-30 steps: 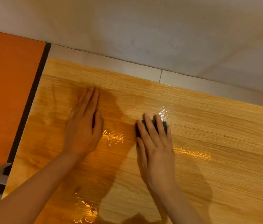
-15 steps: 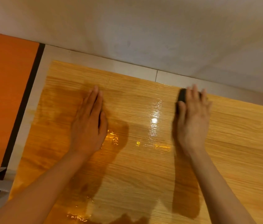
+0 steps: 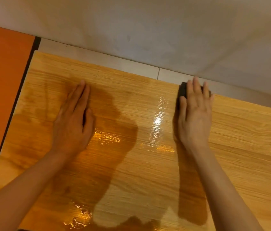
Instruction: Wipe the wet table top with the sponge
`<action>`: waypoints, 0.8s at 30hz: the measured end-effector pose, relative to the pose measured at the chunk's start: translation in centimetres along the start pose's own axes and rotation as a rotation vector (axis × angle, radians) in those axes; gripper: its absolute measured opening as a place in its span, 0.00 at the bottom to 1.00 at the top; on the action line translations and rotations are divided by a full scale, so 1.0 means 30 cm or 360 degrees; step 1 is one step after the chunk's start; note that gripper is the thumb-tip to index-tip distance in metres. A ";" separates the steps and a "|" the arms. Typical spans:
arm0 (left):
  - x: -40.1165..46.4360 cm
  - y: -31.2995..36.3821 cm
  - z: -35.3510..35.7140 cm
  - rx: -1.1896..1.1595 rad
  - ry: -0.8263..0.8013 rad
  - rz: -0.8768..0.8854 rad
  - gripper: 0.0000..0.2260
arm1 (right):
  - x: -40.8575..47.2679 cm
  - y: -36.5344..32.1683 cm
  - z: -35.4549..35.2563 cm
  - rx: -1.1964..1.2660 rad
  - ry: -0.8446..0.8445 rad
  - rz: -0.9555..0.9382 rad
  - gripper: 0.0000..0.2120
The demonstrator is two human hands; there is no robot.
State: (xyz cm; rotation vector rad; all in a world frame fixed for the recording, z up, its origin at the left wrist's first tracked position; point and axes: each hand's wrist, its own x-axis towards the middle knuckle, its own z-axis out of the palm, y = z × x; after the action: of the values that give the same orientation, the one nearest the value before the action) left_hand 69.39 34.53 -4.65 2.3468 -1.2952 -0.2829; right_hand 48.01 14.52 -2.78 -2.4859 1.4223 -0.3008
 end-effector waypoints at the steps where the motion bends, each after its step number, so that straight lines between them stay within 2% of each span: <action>1: 0.000 0.001 0.000 0.0003 0.0014 0.0001 0.26 | 0.002 0.036 -0.011 0.0008 0.0027 0.0089 0.22; 4: 0.001 -0.001 -0.002 0.0008 0.0047 -0.0014 0.26 | 0.038 -0.033 0.031 -0.0007 0.0127 0.0135 0.22; 8: 0.001 0.000 0.001 0.0008 0.0080 0.0037 0.25 | 0.114 -0.288 0.142 -0.0021 0.0136 -0.0191 0.18; 11: 0.001 -0.006 0.004 -0.0005 0.0044 0.0043 0.25 | 0.165 -0.311 0.137 -0.0096 -0.0023 -0.0428 0.17; 13: 0.002 -0.009 0.005 0.0006 0.0019 0.0036 0.25 | 0.189 -0.209 0.092 -0.0096 -0.0063 -0.0374 0.17; 15: 0.002 -0.009 0.006 0.0012 0.0010 0.0033 0.25 | 0.197 -0.109 0.032 -0.0148 -0.0099 -0.0146 0.18; 17: 0.002 -0.011 0.005 0.0020 0.0004 0.0028 0.25 | 0.207 -0.102 0.003 -0.0176 -0.0176 0.0062 0.18; 19: 0.003 -0.014 0.002 0.0032 -0.0012 0.0034 0.25 | 0.233 -0.200 0.019 -0.0189 -0.0276 0.0144 0.19; 24: 0.006 -0.035 -0.047 -0.0092 -0.0160 0.0057 0.25 | 0.317 -0.563 0.147 0.0090 -0.0658 -0.0028 0.19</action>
State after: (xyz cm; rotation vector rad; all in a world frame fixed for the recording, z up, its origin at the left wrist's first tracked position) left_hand 70.81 35.26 -3.90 2.2845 -1.3553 -0.4263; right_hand 67.81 15.03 -0.99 -2.3372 1.2023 0.1619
